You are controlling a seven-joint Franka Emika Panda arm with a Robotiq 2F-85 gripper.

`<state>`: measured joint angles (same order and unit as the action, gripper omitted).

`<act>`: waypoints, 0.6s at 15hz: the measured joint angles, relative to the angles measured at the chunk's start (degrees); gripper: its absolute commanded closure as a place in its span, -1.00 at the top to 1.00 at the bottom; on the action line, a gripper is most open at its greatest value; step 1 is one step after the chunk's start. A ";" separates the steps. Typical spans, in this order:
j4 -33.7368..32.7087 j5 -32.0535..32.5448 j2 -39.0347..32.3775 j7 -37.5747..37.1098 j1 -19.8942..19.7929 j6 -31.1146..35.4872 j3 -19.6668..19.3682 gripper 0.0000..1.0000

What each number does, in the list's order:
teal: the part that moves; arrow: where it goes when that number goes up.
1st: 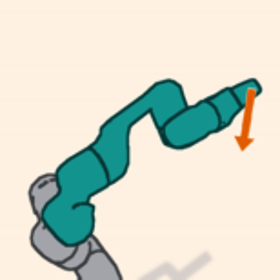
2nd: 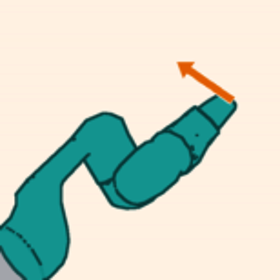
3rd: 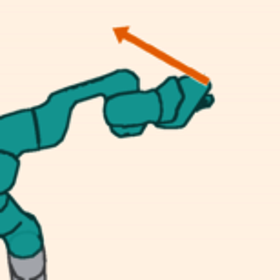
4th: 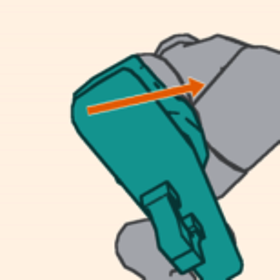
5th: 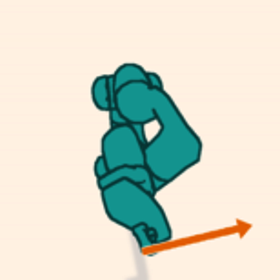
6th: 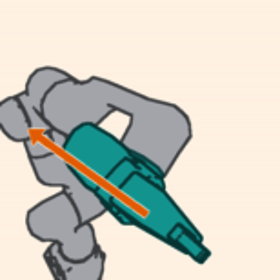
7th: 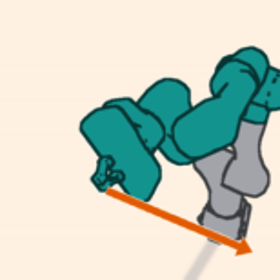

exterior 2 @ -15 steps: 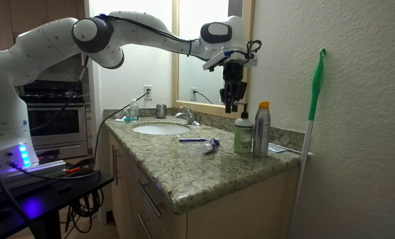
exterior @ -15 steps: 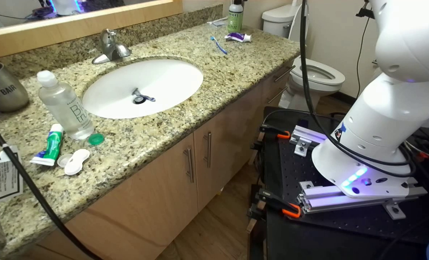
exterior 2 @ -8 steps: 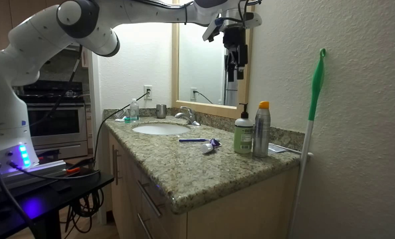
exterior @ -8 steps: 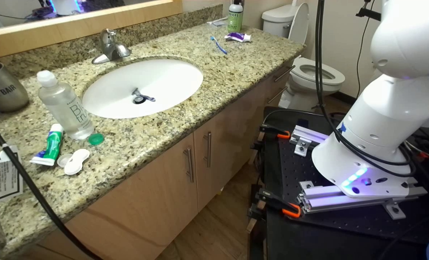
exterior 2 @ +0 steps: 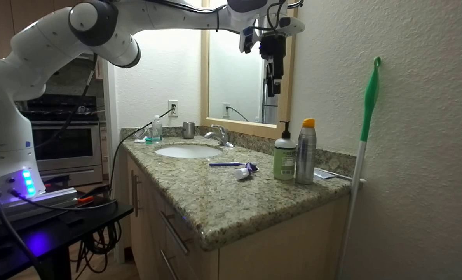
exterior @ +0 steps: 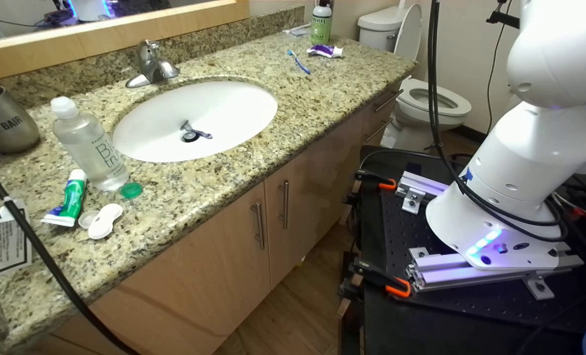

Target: Move the green and white pump bottle to the left side of the counter

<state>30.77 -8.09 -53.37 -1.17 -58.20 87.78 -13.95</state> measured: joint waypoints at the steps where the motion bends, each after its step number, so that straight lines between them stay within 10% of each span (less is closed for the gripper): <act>1: 0.00 -0.23 -0.33 -3.67 0.24 0.10 0.01 1.00; 9: -2.48 -3.07 -6.75 -29.98 0.01 7.06 1.86 1.00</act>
<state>28.29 -11.16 -60.12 -31.15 -58.18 94.83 -12.09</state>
